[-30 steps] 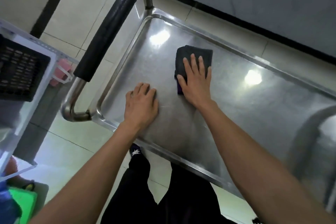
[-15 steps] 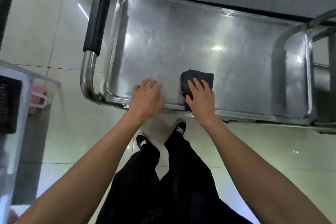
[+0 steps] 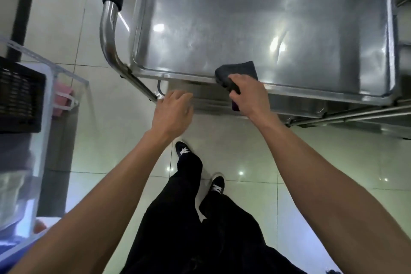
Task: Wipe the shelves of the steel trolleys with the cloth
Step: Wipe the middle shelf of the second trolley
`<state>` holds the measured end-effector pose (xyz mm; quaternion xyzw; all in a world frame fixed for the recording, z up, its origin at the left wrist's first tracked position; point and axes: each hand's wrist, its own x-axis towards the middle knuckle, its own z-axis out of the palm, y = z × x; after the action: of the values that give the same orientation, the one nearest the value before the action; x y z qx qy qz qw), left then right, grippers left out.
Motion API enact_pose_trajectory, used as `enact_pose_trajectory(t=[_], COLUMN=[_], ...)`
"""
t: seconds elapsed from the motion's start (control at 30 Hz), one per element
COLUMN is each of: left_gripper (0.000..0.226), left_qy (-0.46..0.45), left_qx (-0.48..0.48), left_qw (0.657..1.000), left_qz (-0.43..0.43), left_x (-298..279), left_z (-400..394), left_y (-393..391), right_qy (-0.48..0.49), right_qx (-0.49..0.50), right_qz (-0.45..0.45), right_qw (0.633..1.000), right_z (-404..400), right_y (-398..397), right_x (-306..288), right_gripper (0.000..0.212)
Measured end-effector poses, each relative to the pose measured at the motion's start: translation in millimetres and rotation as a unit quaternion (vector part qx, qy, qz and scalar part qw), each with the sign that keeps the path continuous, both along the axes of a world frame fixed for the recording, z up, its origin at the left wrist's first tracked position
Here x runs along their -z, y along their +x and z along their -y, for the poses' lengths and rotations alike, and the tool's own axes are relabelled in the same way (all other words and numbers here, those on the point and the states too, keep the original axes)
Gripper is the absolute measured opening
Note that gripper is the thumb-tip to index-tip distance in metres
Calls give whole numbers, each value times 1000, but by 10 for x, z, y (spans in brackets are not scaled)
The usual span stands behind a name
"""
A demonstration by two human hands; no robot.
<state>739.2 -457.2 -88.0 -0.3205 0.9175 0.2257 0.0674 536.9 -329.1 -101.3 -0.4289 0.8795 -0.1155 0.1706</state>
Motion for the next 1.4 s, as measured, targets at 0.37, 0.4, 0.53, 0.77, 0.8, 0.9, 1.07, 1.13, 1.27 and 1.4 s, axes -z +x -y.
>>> enact_pose_trajectory(t=[0.37, 0.4, 0.53, 0.77, 0.8, 0.9, 1.07, 1.13, 1.27, 1.4], left_gripper=[43, 43, 43, 43, 43, 41, 40, 41, 42, 41], left_qy=[9, 12, 31, 73, 71, 62, 41, 25, -27, -64], left_qx=[-9, -10, -2, 8, 11, 4, 2, 7, 13, 3], left_qw=[999, 999, 998, 996, 996, 998, 999, 1000, 999, 997], left_qz=[30, 30, 45, 58, 54, 29, 22, 10, -24, -32], left_x=[9, 35, 237, 1050, 1150, 1389, 1844, 2046, 2421, 2782], left_z=[-892, -895, -784, -248, -156, 80, 363, 440, 596, 814], left_y=[666, 711, 858, 1044, 1053, 1041, 737, 550, 256, 61], right_qy=[-72, -70, -68, -84, -88, -102, -139, -153, -150, -196], right_qx=[90, 96, 129, 260, 268, 274, 259, 248, 248, 220], right_qz=[171, 182, 230, 324, 325, 312, 301, 275, 211, 153], right_qw=[979, 976, 962, 906, 903, 904, 907, 917, 933, 943], right_z=[-982, -1001, -983, -737, -674, -492, -109, 79, 446, 749], right_y=[975, 1054, 1311, 1602, 1598, 1532, 1162, 947, 521, 263], right_x=[80, 129, 408, 1197, 1298, 1529, 1885, 2075, 2390, 2652], right_gripper=[41, 41, 40, 43, 41, 35, 31, 33, 46, 47])
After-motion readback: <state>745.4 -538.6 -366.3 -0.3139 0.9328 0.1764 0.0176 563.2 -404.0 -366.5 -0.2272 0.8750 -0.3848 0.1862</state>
